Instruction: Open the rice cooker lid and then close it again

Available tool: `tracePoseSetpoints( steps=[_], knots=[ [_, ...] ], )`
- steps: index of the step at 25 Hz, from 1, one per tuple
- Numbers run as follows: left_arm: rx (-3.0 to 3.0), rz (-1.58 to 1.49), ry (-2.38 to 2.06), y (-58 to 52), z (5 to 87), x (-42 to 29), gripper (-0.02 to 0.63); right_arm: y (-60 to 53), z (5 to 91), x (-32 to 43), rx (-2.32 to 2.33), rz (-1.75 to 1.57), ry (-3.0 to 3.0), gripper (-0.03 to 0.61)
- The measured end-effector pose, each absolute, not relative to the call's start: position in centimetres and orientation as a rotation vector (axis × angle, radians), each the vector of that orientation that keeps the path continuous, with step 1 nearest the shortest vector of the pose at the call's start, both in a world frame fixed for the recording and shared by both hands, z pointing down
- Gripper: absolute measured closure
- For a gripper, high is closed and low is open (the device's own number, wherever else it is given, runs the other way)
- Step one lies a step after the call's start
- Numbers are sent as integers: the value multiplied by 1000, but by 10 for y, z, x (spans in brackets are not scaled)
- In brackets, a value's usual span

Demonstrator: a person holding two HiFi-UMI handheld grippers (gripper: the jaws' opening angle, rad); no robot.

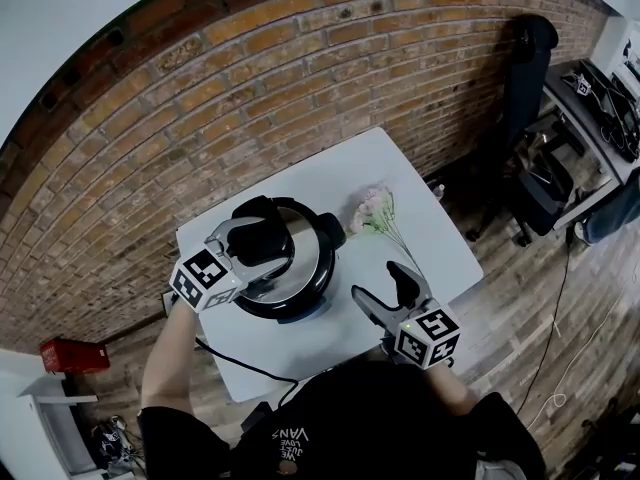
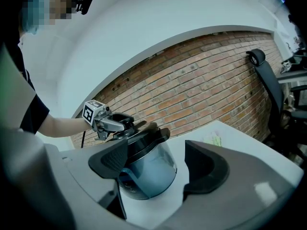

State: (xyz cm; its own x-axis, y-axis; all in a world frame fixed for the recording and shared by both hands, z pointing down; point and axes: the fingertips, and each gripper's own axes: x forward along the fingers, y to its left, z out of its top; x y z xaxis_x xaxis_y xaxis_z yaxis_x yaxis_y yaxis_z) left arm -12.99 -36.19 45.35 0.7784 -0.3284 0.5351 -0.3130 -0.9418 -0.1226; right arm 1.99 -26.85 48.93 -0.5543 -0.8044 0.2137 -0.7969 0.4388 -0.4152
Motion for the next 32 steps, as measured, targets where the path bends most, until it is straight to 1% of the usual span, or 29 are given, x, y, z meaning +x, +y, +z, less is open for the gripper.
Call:
tracePoseSetpoints(
  steps=[4, 9, 17, 32],
  knots=[
    [-2924, -903, 484, -360, 453, -129, 328, -269, 490, 19, -1482, -760, 2646, 215],
    [-2921, -901, 469, -359, 453, -129, 330, -267, 489, 16, -1503, -755, 2638, 215],
    [-2915, -889, 319, -356, 453, -130, 330, -257, 491, 15, -1584, -765, 2599, 215],
    [-2809, -832, -225, -338, 449, -125, 331, -220, 502, 12, -1794, -783, 2448, 215]
  ],
)
